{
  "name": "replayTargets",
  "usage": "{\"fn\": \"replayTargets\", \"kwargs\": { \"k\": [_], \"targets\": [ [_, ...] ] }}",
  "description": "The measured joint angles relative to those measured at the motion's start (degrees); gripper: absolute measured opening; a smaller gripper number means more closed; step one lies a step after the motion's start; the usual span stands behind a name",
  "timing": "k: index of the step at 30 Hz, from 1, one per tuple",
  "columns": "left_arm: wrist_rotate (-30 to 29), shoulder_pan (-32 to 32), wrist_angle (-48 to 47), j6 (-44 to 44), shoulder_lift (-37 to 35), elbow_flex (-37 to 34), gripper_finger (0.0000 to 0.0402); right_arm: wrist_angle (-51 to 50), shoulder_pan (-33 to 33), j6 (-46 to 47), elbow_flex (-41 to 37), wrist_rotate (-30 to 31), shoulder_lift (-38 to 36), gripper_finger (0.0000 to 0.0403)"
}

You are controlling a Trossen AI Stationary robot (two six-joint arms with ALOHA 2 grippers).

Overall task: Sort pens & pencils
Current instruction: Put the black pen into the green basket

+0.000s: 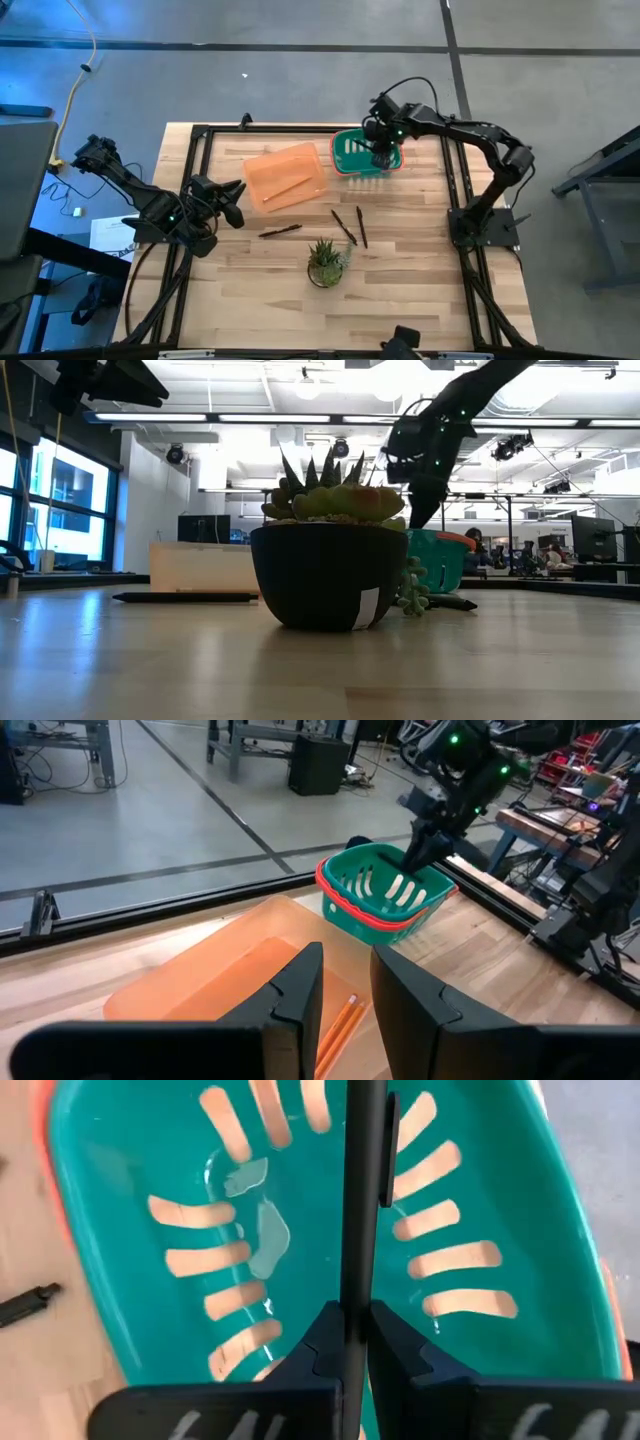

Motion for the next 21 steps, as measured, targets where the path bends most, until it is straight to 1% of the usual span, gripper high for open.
{"fn": "replayTargets", "kwargs": {
  "k": [8, 15, 21],
  "targets": [
    [0.0, 0.0, 0.69, -0.02, 0.0, 0.0, 0.0076, -0.04, 0.36, 0.28, 0.0, 0.68, 3.5, 0.0],
    [0.16, 0.01, 0.92, -0.02, 0.0, 0.0, 0.0076, 0.5, 0.4, 0.66, 0.0, 0.64, 3.88, 0.0],
    [0.17, 0.0, 0.92, 0.02, 0.0, 0.0, 0.0076, 0.56, 0.4, 1.55, 0.0, 0.62, 3.86, 0.002]
  ]
}}
